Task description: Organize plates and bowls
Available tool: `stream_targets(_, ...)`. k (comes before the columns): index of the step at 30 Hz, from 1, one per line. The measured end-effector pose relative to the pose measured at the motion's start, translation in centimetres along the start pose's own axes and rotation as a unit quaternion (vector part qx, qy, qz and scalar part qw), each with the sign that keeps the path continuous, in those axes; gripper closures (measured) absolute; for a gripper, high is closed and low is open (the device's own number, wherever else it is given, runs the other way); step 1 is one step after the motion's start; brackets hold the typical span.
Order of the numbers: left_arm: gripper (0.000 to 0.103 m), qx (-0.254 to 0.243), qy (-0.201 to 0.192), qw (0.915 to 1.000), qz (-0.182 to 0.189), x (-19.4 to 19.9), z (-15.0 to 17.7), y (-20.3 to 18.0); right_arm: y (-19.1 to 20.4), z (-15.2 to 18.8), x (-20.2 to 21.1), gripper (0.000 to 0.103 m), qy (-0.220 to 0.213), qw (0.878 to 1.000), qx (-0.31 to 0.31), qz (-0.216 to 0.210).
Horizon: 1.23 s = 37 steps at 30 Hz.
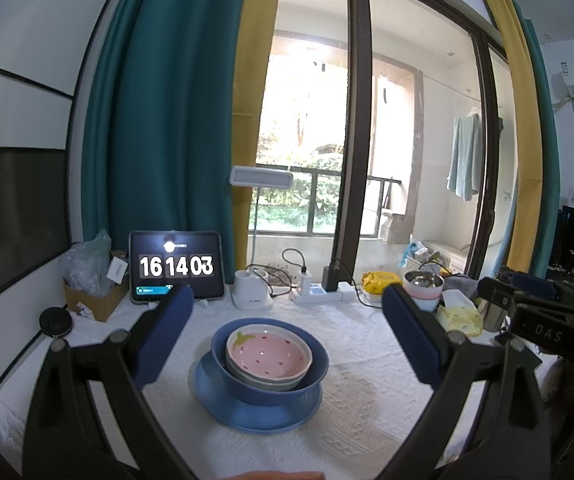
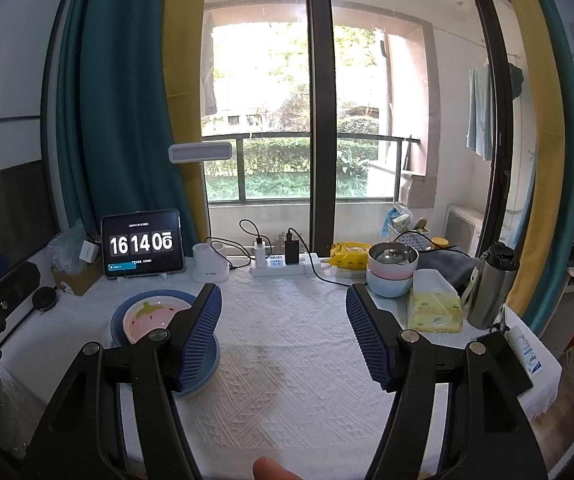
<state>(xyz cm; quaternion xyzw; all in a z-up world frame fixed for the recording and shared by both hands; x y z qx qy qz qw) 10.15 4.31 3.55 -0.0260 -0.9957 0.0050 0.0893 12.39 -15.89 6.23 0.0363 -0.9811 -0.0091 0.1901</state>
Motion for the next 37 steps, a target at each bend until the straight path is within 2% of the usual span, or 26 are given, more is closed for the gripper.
stream_targets(37, 0.007, 0.002, 0.003, 1.0, -0.004, 0.2, 0.62, -0.54, -0.31, 0.27, -0.03, 0.035, 0.0, 1.0, -0.001, 0.001)
Point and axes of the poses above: each gripper's, at about its wrist camera, not at the fingertips, and x roughly against the way its jaws point, y to its left, z to its underside, the point moved 8 cm from there along -x, roughly the way its jaws point, and after that the axes turned 5 degrees about -x, right-handed, at the moved point
